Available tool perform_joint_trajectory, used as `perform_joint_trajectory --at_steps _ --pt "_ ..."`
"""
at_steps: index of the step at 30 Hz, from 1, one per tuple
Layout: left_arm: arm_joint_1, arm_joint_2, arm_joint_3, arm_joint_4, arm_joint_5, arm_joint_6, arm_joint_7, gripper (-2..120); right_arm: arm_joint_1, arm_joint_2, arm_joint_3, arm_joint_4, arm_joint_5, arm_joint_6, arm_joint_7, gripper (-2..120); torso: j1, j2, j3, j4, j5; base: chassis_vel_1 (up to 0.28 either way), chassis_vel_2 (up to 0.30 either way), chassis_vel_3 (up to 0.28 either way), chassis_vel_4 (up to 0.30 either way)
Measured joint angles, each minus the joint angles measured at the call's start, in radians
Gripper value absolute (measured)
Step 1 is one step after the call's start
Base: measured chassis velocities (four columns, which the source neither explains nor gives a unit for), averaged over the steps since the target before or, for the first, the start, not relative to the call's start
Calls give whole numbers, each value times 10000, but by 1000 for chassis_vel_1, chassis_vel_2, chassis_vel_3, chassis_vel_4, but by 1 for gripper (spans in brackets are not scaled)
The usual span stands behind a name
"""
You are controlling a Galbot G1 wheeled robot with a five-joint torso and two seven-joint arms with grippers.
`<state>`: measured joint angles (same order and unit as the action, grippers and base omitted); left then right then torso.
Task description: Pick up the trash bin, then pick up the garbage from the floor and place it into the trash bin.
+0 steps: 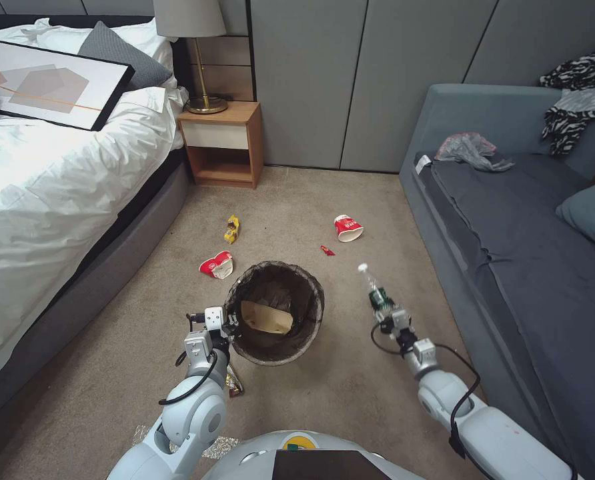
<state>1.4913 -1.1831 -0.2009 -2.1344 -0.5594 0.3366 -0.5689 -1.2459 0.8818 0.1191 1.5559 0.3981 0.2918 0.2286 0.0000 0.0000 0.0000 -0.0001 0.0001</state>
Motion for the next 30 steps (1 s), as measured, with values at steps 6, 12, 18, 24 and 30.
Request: perform_joint_trajectory --at_steps 6,12,18,24,30 --pt "21 95 17 -17 -6 9 1 0 295 81 491 1356 206 -167 488 37 0 0 0 3 -1 0 0 0 0" --pt "9 199 58 -28 -36 42 6 0 660 -236 735 3290 491 -408 821 37 0 0 0 0 -1 0 0 0 0" --pt "-23 247 107 -28 -52 82 23 0 695 -865 364 4844 633 -663 646 37 0 0 0 1 -3 0 0 0 0" --pt "-56 262 129 35 -62 108 48 0 331 -1273 47 6060 752 -908 290 37 0 1 0 1 -2 0 0 0 0" --pt "-102 235 211 137 -60 136 60 0 -214 -1899 -245 6898 834 -1047 -80 37 0 1 -1 1 -2 0 0 0 0"
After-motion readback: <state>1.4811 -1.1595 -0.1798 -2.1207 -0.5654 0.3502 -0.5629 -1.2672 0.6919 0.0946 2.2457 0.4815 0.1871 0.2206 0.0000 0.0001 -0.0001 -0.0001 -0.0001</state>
